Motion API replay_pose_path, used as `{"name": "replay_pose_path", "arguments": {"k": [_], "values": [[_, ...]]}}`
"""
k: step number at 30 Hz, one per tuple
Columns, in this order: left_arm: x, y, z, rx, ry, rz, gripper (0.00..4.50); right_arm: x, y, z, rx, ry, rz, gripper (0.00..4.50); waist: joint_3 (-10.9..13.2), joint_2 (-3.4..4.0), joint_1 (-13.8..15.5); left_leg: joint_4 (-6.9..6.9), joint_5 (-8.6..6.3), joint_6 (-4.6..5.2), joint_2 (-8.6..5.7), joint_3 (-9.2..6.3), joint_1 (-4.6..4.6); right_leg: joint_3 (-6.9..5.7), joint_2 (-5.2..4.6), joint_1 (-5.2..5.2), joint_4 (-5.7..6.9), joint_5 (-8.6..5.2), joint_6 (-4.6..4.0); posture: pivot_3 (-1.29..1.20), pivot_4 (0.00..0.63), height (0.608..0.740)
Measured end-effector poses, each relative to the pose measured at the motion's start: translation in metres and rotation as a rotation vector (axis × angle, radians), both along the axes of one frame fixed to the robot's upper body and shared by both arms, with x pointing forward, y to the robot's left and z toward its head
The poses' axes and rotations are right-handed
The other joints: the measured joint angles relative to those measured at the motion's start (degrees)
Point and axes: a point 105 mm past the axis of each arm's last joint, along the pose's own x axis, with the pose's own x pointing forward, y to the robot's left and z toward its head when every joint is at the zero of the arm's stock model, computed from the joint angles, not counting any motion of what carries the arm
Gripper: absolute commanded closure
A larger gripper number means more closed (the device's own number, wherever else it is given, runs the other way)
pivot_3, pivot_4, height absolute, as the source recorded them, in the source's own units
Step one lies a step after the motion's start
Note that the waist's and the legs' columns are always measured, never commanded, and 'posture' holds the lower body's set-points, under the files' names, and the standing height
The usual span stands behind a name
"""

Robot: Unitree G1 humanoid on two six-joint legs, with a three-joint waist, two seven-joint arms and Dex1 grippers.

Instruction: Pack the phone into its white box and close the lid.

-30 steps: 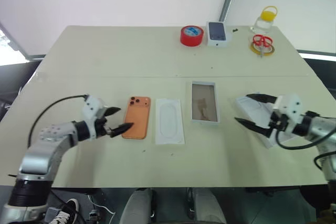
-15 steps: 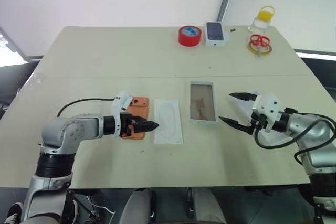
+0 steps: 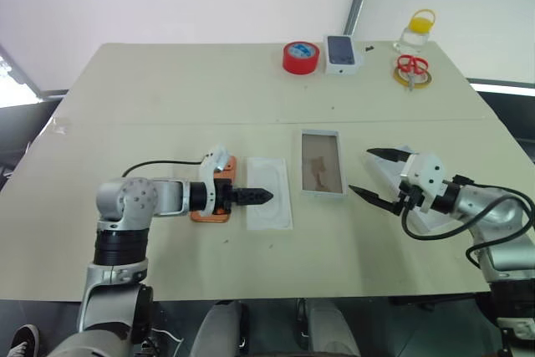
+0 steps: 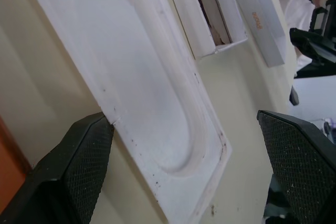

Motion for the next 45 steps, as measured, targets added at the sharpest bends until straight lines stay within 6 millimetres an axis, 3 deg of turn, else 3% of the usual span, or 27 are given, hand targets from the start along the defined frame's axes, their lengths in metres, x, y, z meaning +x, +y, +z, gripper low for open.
{"name": "replay_pose_path", "arguments": {"k": [2,9,10,19,25,32,33,35,37,41,45], "values": [[0.001,0.000,-0.002,0.011,0.001,0.012,0.84,0.000,0.000,0.000,0.000,-0.005,-0.002,0.00,0.00,0.00,0.11,0.00,0.00,-0.01,0.00,0.00,0.00,0.01,0.00,0.00,0.00,0.00,-0.01,0.00,0.150,0.740],[0.003,0.010,-0.017,0.047,0.037,0.086,4.38,0.000,0.000,-0.001,-0.003,-0.003,-0.005,0.00,0.00,-0.01,0.24,0.00,0.00,-0.01,-0.01,-0.01,-0.01,0.03,-0.01,0.00,-0.02,-0.01,-0.02,0.00,0.150,0.740],[0.003,0.009,-0.014,0.031,0.032,0.089,4.49,0.000,0.000,-0.001,-0.003,-0.003,-0.005,0.00,0.00,0.00,0.32,0.00,0.01,-0.01,-0.01,-0.01,0.00,0.03,-0.01,0.02,-0.03,-0.01,-0.03,0.00,0.150,0.740],[0.015,0.013,-0.008,-0.080,0.076,0.209,4.49,-0.002,0.013,-0.006,0.001,0.030,0.048,0.00,0.01,-0.01,0.25,0.00,0.02,-0.04,-0.02,-0.02,0.00,0.01,-0.02,0.02,-0.03,-0.01,-0.02,0.00,0.150,0.740],[0.029,0.022,0.005,-0.109,0.043,0.290,4.49,-0.005,0.029,-0.037,-0.068,0.227,0.125,0.00,0.04,-0.06,0.22,0.00,0.03,-0.06,-0.03,-0.02,-0.04,0.01,-0.01,0.00,-0.04,0.00,-0.02,0.00,0.150,0.740],[0.035,0.018,0.021,-0.107,-0.056,0.297,4.49,0.015,0.047,-0.017,-0.043,0.212,0.170,0.00,0.04,-0.06,0.21,0.00,0.06,-0.12,-0.02,-0.04,-0.05,-0.01,-0.01,-0.02,-0.04,0.01,-0.02,0.00,0.150,0.740],[0.034,0.017,0.022,-0.122,-0.046,0.296,4.50,0.016,0.048,-0.022,-0.062,0.230,0.175,0.57,0.04,-0.06,0.30,0.00,0.05,-0.11,-0.03,-0.05,-0.07,-0.02,-0.01,-0.02,-0.04,0.01,-0.02,0.00,0.150,0.740],[0.035,0.016,0.025,-0.133,-0.034,0.300,4.50,0.015,0.047,-0.040,-0.114,0.289,0.181,1.27,0.07,-0.12,0.40,0.00,0.06,-0.11,-0.05,-0.07,-0.11,-0.05,-0.02,-0.02,-0.07,0.01,-0.02,0.00,0.150,0.740],[0.036,0.016,0.030,-0.123,-0.042,0.311,4.50,0.013,0.044,-0.056,-0.147,0.349,0.173,2.40,0.08,-0.12,0.22,0.01,0.06,-0.11,-0.07,-0.04,-0.12,-0.01,-0.04,-0.02,-0.10,0.04,0.04,0.00,0.150,0.740],[0.038,0.014,0.036,-0.133,-0.060,0.336,4.50,0.013,0.045,-0.055,-0.160,0.352,0.186,4.46,0.09,-0.16,0.18,0.00,0.07,-0.14,-0.06,-0.06,-0.10,-0.02,-0.03,-0.02,-0.08,0.13,0.19,0.00,0.150,0.740],[0.039,0.020,0.036,-0.137,-0.048,0.365,4.50,0.013,0.051,-0.052,-0.130,0.355,0.205,4.46,0.11,-0.18,0.11,-0.01,0.10,-0.19,-0.05,-0.08,-0.10,-0.05,0.00,-0.03,-0.08,0.13,0.19,0.00,0.150,0.740]]}}
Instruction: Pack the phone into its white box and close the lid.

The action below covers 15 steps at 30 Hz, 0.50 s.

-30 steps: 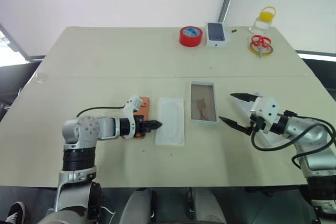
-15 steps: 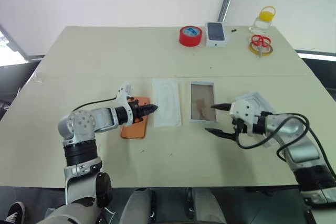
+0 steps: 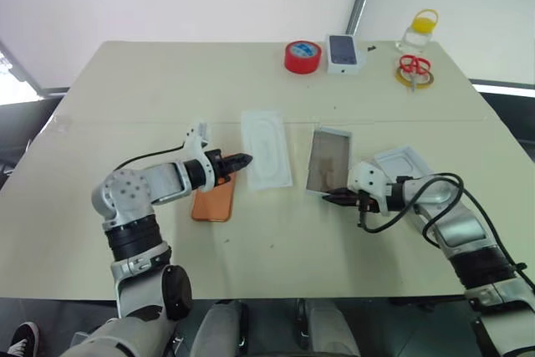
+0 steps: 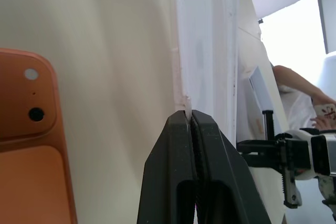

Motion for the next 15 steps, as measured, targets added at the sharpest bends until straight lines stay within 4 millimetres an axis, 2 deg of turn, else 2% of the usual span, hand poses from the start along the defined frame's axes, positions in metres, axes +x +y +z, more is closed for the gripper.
{"name": "replay_pose_path", "arguments": {"k": [6,11,14,15], "values": [[0.005,-0.011,0.019,-0.044,-0.039,-0.021,4.50,-0.004,0.018,0.008,0.017,-0.053,0.061,4.46,0.02,-0.02,0.13,0.00,0.01,-0.03,-0.02,0.00,-0.02,0.00,-0.01,0.00,-0.02,0.00,0.00,0.00,0.150,0.740],[0.003,-0.026,0.017,-0.026,-0.047,-0.065,4.50,-0.013,0.049,0.011,0.059,-0.043,0.111,4.46,0.02,-0.02,0.00,-0.02,0.11,-0.20,-0.01,-0.01,-0.01,0.00,0.00,-0.03,0.01,0.01,0.01,0.00,0.150,0.740],[-0.003,-0.033,0.001,0.002,-0.011,-0.096,4.50,-0.013,0.051,0.011,0.051,-0.046,0.103,3.58,0.02,-0.01,0.05,-0.02,0.10,-0.18,-0.02,0.00,-0.01,0.02,0.00,-0.03,0.01,0.01,0.00,0.00,0.150,0.740],[-0.005,-0.034,-0.004,-0.001,0.002,-0.099,4.50,-0.013,0.050,0.010,0.049,-0.039,0.100,3.09,0.03,-0.04,0.12,-0.02,0.05,-0.10,-0.01,-0.01,-0.02,0.01,0.00,-0.04,0.01,0.00,0.00,0.00,0.150,0.740]]}}
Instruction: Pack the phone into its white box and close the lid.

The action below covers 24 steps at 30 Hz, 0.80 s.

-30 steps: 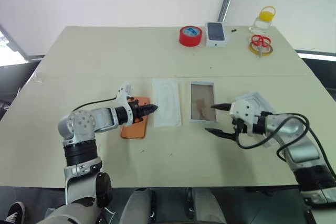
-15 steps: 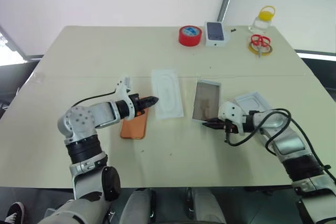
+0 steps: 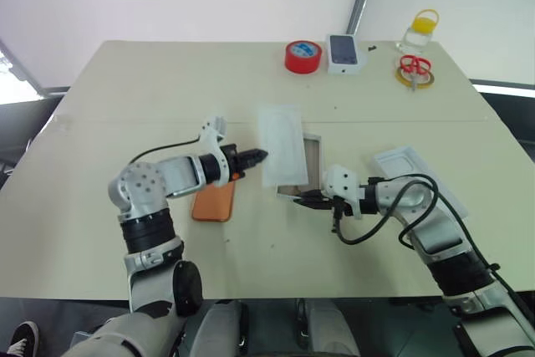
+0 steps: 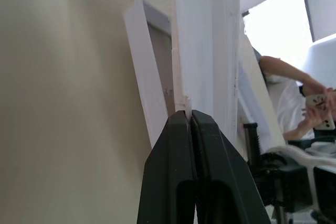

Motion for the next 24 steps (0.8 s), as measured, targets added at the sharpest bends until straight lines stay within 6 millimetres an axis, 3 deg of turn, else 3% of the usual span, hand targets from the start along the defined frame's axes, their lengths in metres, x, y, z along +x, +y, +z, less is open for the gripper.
{"name": "replay_pose_path", "arguments": {"k": [2,7,13,24], "values": [[-0.002,0.001,-0.003,0.011,0.003,-0.005,4.50,-0.002,-0.001,-0.002,-0.003,0.005,-0.001,2.12,0.00,0.00,0.07,0.00,0.00,0.00,0.00,-0.02,-0.02,-0.01,0.00,-0.01,0.00,0.00,-0.01,0.00,0.150,0.740],[0.000,-0.001,0.000,0.023,-0.032,-0.021,4.50,-0.020,-0.022,0.004,-0.080,0.009,0.019,2.12,0.01,-0.01,0.11,0.01,-0.01,0.03,-0.01,-0.02,-0.06,-0.01,-0.02,-0.02,-0.05,-0.02,-0.03,0.00,0.150,0.740],[0.007,-0.008,0.005,0.041,-0.069,-0.067,4.50,-0.010,-0.055,0.029,-0.056,-0.047,-0.112,2.12,0.02,-0.03,0.09,0.01,-0.02,0.04,0.00,-0.01,-0.06,-0.02,0.00,-0.02,-0.05,-0.12,-0.22,0.00,0.150,0.740],[0.012,-0.019,-0.014,0.092,-0.053,-0.161,4.50,-0.004,-0.068,0.019,-0.036,-0.039,-0.214,2.12,0.02,-0.03,0.15,0.01,-0.02,0.06,0.01,0.00,-0.09,-0.02,0.00,-0.04,-0.05,-0.12,-0.21,0.00,0.150,0.740]]}}
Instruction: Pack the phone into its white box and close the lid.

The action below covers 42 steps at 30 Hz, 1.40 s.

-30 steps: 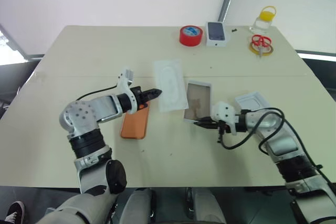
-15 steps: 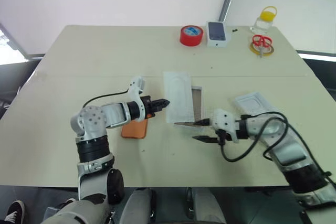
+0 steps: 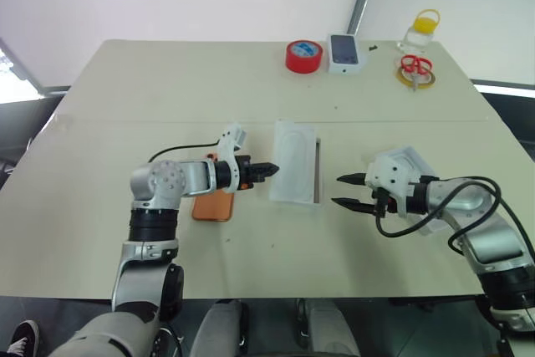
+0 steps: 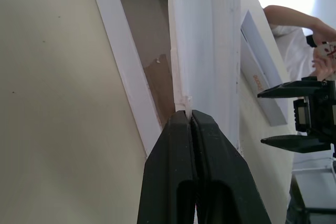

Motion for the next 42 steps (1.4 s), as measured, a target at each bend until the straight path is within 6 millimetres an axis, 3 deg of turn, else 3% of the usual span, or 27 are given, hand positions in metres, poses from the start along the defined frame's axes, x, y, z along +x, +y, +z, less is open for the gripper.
{"name": "replay_pose_path", "arguments": {"k": [14,17,21,30,33,36,42], "values": [[0.005,-0.018,-0.001,-0.031,-0.007,-0.029,4.50,0.001,-0.001,-0.001,0.013,-0.039,-0.031,2.12,0.00,0.00,-0.08,0.00,0.00,0.01,0.00,0.00,0.00,0.00,0.00,0.00,0.00,0.10,0.18,0.00,0.150,0.740],[0.003,-0.018,-0.005,-0.028,0.005,-0.031,3.60,0.002,-0.002,0.000,0.013,-0.049,-0.033,2.08,0.00,0.00,-0.08,0.00,0.00,0.01,0.01,0.00,0.00,0.00,0.00,0.00,0.00,0.11,0.19,0.00,0.150,0.740],[0.000,-0.021,-0.005,-0.029,-0.002,-0.041,1.65,0.003,-0.001,0.002,0.014,-0.063,-0.032,2.08,0.00,0.00,-0.02,0.00,0.00,0.01,0.00,-0.01,0.00,0.00,0.00,0.00,0.00,0.11,0.19,0.00,0.150,0.740],[-0.001,-0.018,0.003,-0.018,0.000,-0.056,1.65,0.017,0.006,0.020,0.066,-0.149,-0.049,2.08,0.00,0.00,-0.13,-0.01,0.00,0.01,0.02,-0.01,0.00,-0.01,0.02,-0.02,0.01,0.11,0.21,0.00,0.150,0.740],[-0.003,-0.016,0.016,-0.007,-0.040,-0.082,1.61,0.023,0.015,0.028,0.117,-0.167,-0.039,2.89,0.00,0.00,-0.15,-0.01,0.00,0.01,0.02,-0.02,0.00,-0.01,0.02,-0.02,0.01,0.11,0.21,0.00,0.150,0.740],[-0.002,-0.012,0.019,0.064,-0.111,-0.090,1.61,0.027,0.026,0.033,0.159,-0.181,-0.024,4.43,0.00,0.00,-0.17,-0.01,0.00,0.00,0.02,-0.02,0.00,-0.01,0.02,-0.02,0.01,0.12,0.21,0.00,0.150,0.740],[0.019,0.020,0.000,0.332,-0.396,0.004,1.61,0.053,0.055,0.024,0.082,-0.234,-0.020,4.43,-0.02,0.06,-0.47,-0.06,0.03,-0.05,0.02,0.03,0.00,0.02,0.02,-0.10,0.04,0.00,-0.02,0.00,0.150,0.740]]}}
